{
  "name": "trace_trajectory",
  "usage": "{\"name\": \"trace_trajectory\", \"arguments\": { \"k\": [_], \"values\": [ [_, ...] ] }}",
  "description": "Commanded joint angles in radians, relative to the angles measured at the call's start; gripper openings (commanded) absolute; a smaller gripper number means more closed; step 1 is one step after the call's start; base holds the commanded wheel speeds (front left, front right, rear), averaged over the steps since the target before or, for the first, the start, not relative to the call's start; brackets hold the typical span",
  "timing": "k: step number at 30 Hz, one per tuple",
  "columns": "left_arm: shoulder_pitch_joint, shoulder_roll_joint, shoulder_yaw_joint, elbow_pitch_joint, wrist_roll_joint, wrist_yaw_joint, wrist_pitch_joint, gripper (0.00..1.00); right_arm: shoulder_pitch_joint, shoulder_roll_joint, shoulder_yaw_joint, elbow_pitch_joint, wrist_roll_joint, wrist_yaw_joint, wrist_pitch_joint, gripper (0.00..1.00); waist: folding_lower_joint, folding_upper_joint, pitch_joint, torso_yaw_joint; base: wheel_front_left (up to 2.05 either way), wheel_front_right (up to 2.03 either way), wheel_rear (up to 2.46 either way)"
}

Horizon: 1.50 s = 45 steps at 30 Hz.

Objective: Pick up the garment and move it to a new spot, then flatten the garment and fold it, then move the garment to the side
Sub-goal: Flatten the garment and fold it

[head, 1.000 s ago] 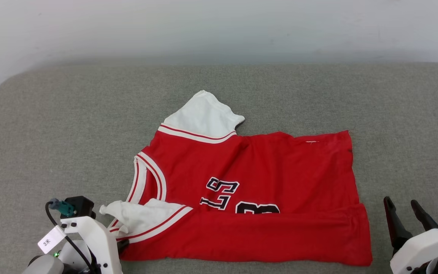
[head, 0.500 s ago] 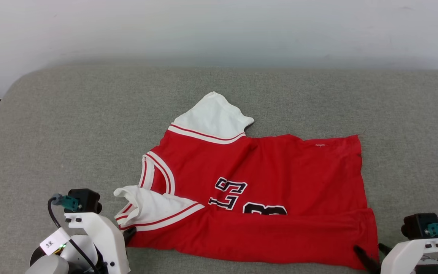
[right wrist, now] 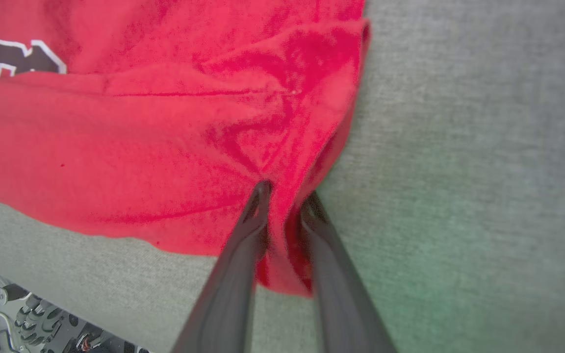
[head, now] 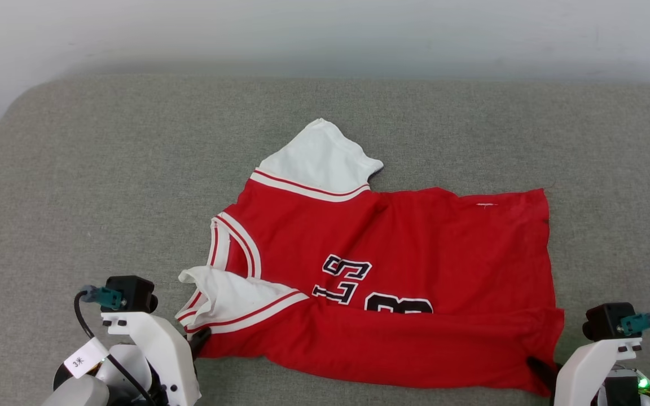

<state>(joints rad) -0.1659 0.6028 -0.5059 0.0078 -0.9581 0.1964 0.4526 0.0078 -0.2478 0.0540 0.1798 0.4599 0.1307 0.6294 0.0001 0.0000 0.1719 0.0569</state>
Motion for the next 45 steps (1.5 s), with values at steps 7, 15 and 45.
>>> {"name": "trace_trajectory", "arguments": {
  "k": [7,15,45],
  "values": [
    [0.034,0.009,0.006,-0.031,0.006,0.006,-0.024,0.0,0.017,-0.023,0.006,-0.032,0.015,-0.001,0.001,0.0,-0.0001,0.0,-0.065,-0.008,0.0,0.0,0.0],
    [0.135,0.043,0.016,-0.092,-0.005,0.057,-0.023,0.0,0.093,-0.033,-0.019,-0.101,0.031,-0.001,0.032,0.0,-0.0001,0.0,-0.159,-0.004,0.0,0.0,0.0],
    [0.163,-0.026,0.042,0.07,0.02,0.031,-0.22,1.0,0.196,0.105,-0.137,-0.16,-0.077,-0.001,-0.339,1.0,-0.0001,0.0,-0.175,-0.02,0.0,0.0,0.0]
  ]
}}
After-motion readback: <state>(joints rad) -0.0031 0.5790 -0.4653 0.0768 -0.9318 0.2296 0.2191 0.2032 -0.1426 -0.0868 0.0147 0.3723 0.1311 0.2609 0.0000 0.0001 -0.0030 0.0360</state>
